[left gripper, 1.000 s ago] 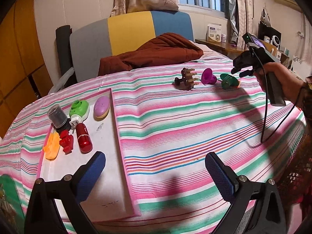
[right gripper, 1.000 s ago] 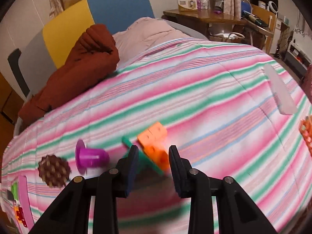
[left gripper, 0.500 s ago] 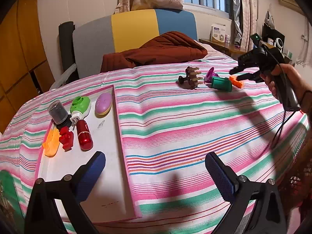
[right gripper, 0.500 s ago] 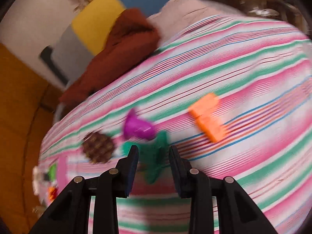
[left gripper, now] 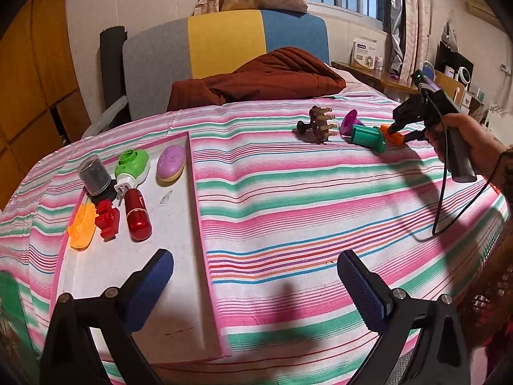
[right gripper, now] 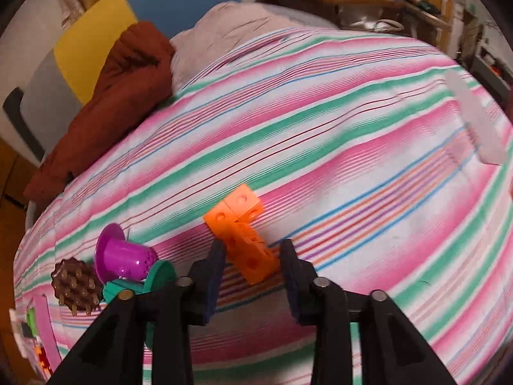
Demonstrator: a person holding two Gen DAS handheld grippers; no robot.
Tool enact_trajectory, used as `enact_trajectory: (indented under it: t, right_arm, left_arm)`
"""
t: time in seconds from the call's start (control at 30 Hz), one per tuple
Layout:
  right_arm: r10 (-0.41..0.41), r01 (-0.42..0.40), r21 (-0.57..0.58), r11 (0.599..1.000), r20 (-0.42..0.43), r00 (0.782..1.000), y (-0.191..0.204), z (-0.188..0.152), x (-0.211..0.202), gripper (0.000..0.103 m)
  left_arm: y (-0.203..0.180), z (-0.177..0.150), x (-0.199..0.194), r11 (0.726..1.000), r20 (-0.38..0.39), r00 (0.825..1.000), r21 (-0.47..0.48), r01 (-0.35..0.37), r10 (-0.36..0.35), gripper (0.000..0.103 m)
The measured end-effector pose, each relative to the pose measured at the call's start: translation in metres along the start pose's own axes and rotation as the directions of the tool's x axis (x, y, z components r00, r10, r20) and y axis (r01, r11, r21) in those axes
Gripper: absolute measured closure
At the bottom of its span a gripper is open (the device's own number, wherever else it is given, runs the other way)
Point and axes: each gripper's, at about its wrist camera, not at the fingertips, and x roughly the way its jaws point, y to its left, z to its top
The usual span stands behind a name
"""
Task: Organize rigid objects
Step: 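Reach and grasp the orange cube block with the right gripper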
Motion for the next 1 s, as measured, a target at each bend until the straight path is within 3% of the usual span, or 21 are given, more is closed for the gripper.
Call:
enact_trajectory:
  t: [0.07,0.13,0.23,0.33,0.5,0.6,0.67,0.73,0.83,1.0]
  right_arm:
    - [-0.027,0.027,-0.035,0.999,-0.006,1.000,0.004,-0.002,0.002,0.066]
    - [-0.037,0.038,-0.073,0.997,0.008,0.999,0.008,-0.005,0.000,0.074]
    - [-0.012,0.012,-0.113,0.994,-0.003,1.000,0.014,-0.012,-0.003,0.078]
    - [0.045,-0.050,-0.175,0.983,-0.032,0.998,0.026,-0.019,-0.008,0.078]
    - [0.149,-0.173,-0.317,0.932,-0.099,0.984,0.058,-0.047,-0.024,0.079]
    - [0.209,-0.234,-0.309,0.922,-0.112,0.971,0.061,-0.059,-0.036,0.079]
    - [0.174,-0.194,-0.261,0.946,-0.097,0.980,0.054,-0.057,-0.032,0.079]
    - [0.084,-0.099,-0.205,0.974,-0.079,0.993,0.039,-0.052,-0.028,0.079]
    - [-0.034,0.023,-0.149,0.989,-0.069,0.997,0.020,-0.047,-0.022,0.079]
    - [-0.018,0.011,-0.096,0.995,-0.077,0.997,0.011,-0.044,-0.021,0.078]
  left_arm:
    - [0.000,0.000,0.001,1.000,-0.003,1.000,-0.001,-0.001,0.001,0.000]
    - [-0.001,-0.001,0.002,1.000,-0.008,1.000,-0.003,0.001,-0.001,0.000]
    - [-0.003,-0.002,0.002,1.000,-0.010,1.000,0.001,0.001,-0.001,0.000]
    - [-0.003,-0.002,0.000,1.000,-0.004,1.000,0.003,-0.003,0.003,0.000]
    - [-0.001,0.001,-0.001,1.000,0.000,1.000,-0.006,-0.007,0.007,0.000]
    - [0.000,0.006,0.003,1.000,-0.010,1.000,-0.026,0.003,-0.003,0.000]
    - [-0.001,0.013,0.008,0.998,-0.014,1.000,-0.052,0.018,-0.018,0.000]
    - [-0.004,0.023,0.015,0.995,-0.016,0.999,-0.088,0.050,-0.052,0.000]
    - [-0.013,0.040,0.029,0.989,-0.022,0.996,-0.121,0.085,-0.089,0.000]
    - [-0.035,0.068,0.070,0.976,-0.056,0.991,-0.191,0.106,-0.119,0.000]
